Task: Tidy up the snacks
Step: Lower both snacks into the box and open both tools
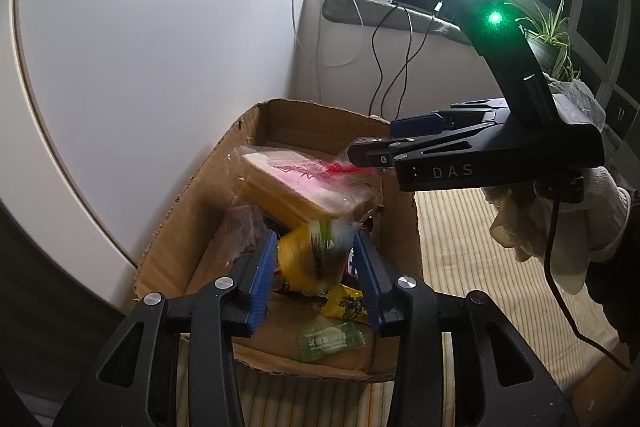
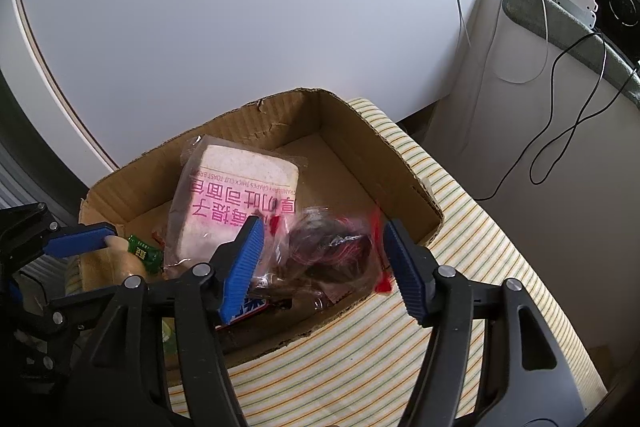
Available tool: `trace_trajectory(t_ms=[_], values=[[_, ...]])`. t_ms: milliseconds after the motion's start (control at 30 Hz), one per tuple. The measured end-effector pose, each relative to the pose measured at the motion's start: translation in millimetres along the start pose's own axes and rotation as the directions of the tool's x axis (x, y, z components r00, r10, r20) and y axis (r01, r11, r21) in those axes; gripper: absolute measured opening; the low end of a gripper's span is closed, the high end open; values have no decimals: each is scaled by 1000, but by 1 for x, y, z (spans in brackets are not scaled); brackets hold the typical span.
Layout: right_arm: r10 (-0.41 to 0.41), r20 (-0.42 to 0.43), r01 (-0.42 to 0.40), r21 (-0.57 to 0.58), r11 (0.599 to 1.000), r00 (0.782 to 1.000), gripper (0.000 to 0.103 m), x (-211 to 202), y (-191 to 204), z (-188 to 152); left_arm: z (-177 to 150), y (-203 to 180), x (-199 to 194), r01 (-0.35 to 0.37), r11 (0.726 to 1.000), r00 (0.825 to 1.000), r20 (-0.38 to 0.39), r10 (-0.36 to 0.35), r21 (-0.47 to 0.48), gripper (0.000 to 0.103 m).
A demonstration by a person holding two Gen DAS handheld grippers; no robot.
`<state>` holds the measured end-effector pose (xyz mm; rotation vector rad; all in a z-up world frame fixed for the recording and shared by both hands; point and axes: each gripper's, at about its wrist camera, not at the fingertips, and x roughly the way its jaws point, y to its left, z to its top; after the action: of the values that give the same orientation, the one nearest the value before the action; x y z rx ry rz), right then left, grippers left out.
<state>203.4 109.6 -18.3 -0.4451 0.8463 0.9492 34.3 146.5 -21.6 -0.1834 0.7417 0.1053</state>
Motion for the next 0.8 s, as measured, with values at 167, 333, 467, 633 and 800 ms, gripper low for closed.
trace_trajectory(t_ms=[167,333,467,633,800], values=[[-6,16,6,0,1000,1000,77,-5,1,-1,0,-2,-1,-7,1000,1000,9,7,1,53],[-6,12,6,-7,1000,1000,78,-9,1,-5,0,-6,-2,-10,1000,1000,10,10,11,61],[-10,14,10,2,1000,1000,78,-14,-1,-9,0,-9,-4,-8,1000,1000,12,8,18,61],[-16,28,16,17,1000,999,78,-24,-7,-15,1,-15,-7,-3,1000,1000,18,3,26,61],[-24,48,22,33,999,999,78,-41,-14,-26,2,-27,-12,10,999,999,30,-11,41,61]])
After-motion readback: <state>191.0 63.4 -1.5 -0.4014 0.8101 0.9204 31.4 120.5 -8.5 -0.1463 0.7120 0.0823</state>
